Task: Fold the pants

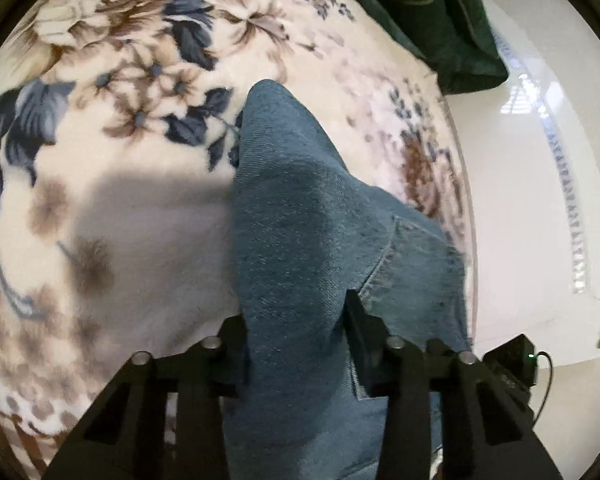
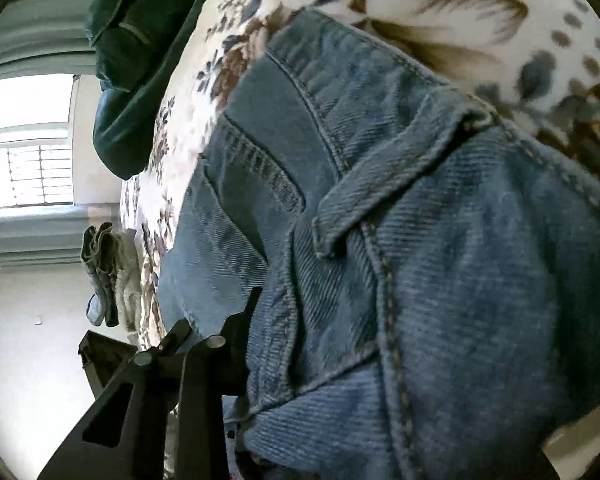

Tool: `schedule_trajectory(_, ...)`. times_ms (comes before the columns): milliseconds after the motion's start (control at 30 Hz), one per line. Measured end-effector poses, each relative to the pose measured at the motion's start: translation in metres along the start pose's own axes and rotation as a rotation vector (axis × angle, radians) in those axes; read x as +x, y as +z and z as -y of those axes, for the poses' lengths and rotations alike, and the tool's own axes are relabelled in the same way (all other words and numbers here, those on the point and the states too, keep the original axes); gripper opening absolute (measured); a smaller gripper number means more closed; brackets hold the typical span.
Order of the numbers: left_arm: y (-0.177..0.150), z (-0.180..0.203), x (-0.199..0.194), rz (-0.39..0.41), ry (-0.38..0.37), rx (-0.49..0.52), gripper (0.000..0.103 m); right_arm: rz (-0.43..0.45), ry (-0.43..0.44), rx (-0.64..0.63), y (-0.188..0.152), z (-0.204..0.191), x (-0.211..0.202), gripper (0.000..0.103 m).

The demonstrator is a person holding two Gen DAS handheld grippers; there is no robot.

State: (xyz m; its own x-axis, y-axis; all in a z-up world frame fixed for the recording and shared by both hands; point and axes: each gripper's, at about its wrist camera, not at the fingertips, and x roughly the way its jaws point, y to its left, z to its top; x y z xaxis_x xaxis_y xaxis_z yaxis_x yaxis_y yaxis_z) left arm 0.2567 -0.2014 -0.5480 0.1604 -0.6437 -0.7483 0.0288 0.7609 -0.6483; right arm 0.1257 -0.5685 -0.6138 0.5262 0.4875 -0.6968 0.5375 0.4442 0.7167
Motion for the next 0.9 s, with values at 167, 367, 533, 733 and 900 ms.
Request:
schedule_trajectory(167,0.001,0.018,-0.021,0.026,-0.023,0.022,0.027,0.025,0.017,-0.023,-0.003,-0.024,-0.022,0.029)
schedule_trajectory(367,0.014,0.049,-0.053,0.056,-0.031,0.038,0.027,0.038,0.039,-0.092,-0.005,-0.070,-0.055,0.028)
schedule_trajectory(533,0.028,0.069,-0.105,0.096,-0.039,0.048,0.027,0.032,0.077,-0.150,-0.004,-0.130,-0.080,0.028)
schedule_trajectory(733,0.061,0.087,-0.192,0.168,-0.034,0.056,0.027,0.010,0.117,-0.228,-0.009,-0.237,-0.094,0.028)
schedule_trajectory(900,0.115,0.073,-0.273,0.250,-0.046,0.028,0.027,0.008,0.165,-0.304,-0.018,-0.348,-0.071,0.028)
